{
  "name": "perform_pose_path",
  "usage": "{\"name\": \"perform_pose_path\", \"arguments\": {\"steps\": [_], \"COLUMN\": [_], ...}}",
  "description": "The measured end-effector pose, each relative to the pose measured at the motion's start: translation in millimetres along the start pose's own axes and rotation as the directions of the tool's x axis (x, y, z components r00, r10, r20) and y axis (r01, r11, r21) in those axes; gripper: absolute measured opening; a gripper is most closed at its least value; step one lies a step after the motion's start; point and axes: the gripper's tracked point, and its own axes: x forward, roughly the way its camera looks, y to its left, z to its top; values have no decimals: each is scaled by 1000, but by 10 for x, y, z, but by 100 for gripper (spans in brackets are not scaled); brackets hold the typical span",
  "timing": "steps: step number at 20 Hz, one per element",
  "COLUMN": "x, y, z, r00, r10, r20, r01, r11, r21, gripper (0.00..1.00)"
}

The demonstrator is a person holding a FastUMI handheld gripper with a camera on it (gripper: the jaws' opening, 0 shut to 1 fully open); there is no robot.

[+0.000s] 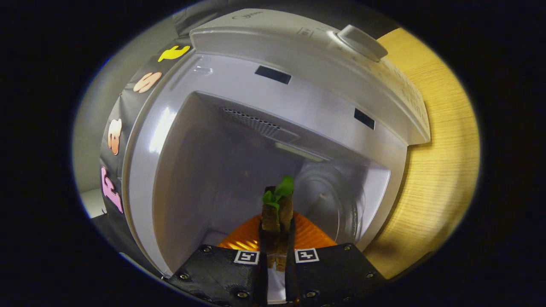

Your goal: Open the microwave, put the food inside, and close the microwave door.

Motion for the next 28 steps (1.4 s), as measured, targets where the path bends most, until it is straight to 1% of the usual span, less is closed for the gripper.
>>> {"name": "perform_pose_path", "arguments": {"steps": [2, 4, 5, 6, 7, 8, 9, 10, 11, 14, 15, 17, 19, 22, 23, 25, 28], "x": [44, 66, 81, 79, 29, 22, 0, 0, -4, -28, -52, -121, -228, -456, -533, -702, -1044], "y": [-54, -135, -200, -211, -208, -234, -228, -240, -255, -293, -302, -247, -204, -112, -117, -79, -25], "z": [-25, -15, -2, 6, 5, 49, 92, 128, 158, 247, 324, 421, 490, 563, 602, 619, 627], "r00": [999, 999, 997, 998, 998, 997, 997, 996, 996, 993, 993, 994, 995, 998, 998, 998, 996], "r10": [-30, -52, -72, -70, -67, -78, -77, -85, -92, -113, -121, -110, -101, -70, -66, -45, -14], "r20": [14, 11, 7, 0, -10, -6, -12, -16, -15, -16, 3, 19, 19, -5, -13, -45, -90], "r01": [30, 52, 73, 69, 64, 76, 73, 79, 86, 102, 114, 107, 96, 51, 41, 1, -57], "r11": [999, 997, 993, 988, 982, 975, 973, 971, 967, 944, 926, 895, 845, 768, 751, 729, 673], "r21": [-40, -54, -88, -135, -176, -208, -217, -226, -241, -314, -359, -433, -526, -639, -659, -684, -738], "gripper": [17, 22, 28, 34, 37, 40, 45, 47, 59, 59, 59, 60, 60, 59, 60, 60, 60]}}
